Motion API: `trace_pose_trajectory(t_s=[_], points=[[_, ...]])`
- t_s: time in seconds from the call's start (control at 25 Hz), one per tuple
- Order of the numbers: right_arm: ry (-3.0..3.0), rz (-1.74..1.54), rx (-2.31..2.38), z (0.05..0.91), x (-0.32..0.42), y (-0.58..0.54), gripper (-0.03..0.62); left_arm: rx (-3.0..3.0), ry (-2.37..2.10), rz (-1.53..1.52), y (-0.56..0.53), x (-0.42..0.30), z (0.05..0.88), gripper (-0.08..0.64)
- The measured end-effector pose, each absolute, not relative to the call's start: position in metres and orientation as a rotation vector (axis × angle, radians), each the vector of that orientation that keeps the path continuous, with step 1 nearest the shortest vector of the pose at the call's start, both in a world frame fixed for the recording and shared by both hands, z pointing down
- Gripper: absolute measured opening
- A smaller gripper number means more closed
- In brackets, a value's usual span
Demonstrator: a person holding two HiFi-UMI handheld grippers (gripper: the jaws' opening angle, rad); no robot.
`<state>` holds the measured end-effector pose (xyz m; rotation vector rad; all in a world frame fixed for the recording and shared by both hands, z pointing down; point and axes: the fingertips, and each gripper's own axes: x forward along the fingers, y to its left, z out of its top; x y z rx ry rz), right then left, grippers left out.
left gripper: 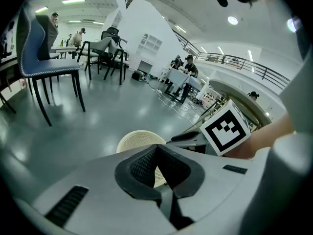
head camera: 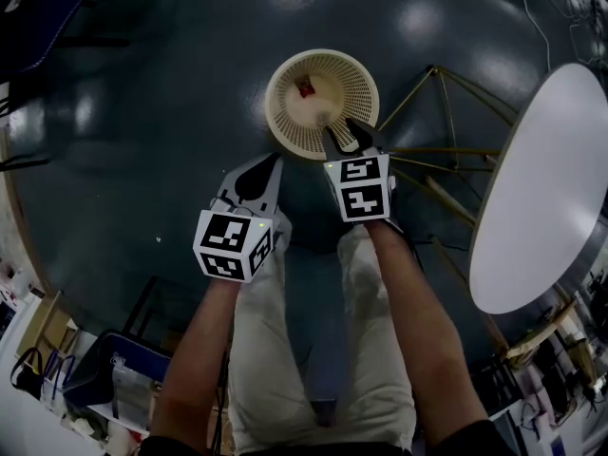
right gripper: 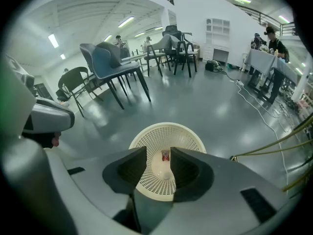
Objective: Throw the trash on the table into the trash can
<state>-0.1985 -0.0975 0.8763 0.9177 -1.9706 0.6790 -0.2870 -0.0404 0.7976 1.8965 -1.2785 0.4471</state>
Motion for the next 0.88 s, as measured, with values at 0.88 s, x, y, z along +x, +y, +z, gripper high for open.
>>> trace_pose_trajectory(t_s=[0.88], points=[[-2.044, 0.612, 0.917, 0.717, -0.192, -0.088, 0.020, 1.935, -1.353, 0.347, -0.057, -0.270, 0.664, 0.008]])
